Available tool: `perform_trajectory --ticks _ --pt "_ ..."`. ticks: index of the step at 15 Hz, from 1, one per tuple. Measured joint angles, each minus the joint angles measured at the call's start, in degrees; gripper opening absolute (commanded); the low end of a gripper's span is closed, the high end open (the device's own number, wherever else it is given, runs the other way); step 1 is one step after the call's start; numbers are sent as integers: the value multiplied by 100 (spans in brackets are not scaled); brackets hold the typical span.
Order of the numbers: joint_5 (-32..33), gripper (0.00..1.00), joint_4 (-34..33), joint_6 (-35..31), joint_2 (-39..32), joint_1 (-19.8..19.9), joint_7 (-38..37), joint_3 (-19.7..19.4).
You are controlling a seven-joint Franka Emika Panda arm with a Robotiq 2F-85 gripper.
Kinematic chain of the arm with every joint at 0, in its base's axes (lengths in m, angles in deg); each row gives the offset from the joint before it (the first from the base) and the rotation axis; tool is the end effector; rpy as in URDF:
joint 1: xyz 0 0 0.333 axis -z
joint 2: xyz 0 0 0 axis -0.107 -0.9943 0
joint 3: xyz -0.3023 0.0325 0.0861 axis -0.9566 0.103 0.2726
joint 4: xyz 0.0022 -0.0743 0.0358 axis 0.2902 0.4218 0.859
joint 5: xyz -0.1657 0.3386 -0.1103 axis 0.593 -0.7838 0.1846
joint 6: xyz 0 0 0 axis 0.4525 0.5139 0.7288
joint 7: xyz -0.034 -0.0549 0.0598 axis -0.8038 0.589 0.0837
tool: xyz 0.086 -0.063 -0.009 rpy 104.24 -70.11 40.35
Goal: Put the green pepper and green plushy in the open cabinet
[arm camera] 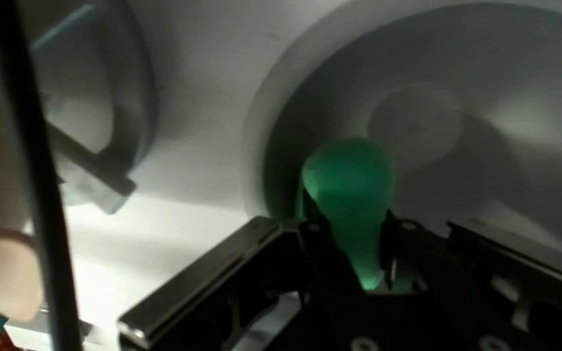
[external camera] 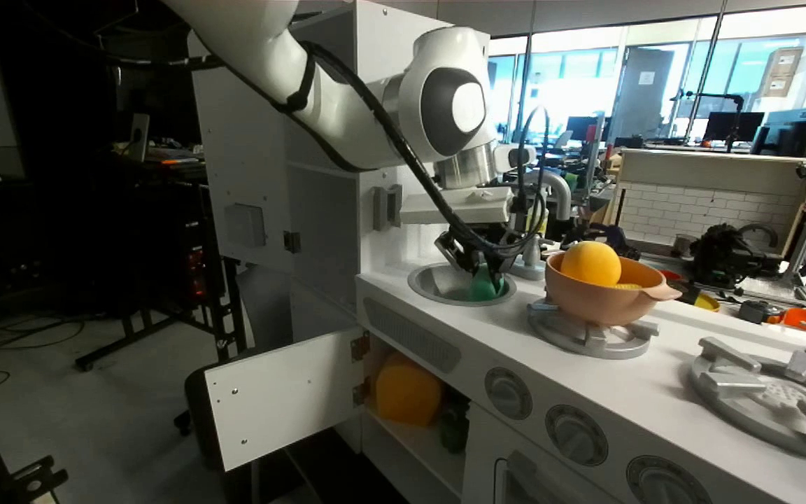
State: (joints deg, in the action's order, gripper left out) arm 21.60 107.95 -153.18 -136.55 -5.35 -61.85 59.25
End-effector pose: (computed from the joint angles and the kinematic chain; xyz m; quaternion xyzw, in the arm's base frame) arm 0.8072 -0.0475 0.2235 0.9870 0.0608 0.1104 0.0993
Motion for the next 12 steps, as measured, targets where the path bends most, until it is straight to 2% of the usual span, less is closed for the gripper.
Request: perform_trajectory --ticks 4,12 --pt "-126 6 828 -52 806 320 551 169" --pt "-407 6 3019 -217 2655 883 1818 453"
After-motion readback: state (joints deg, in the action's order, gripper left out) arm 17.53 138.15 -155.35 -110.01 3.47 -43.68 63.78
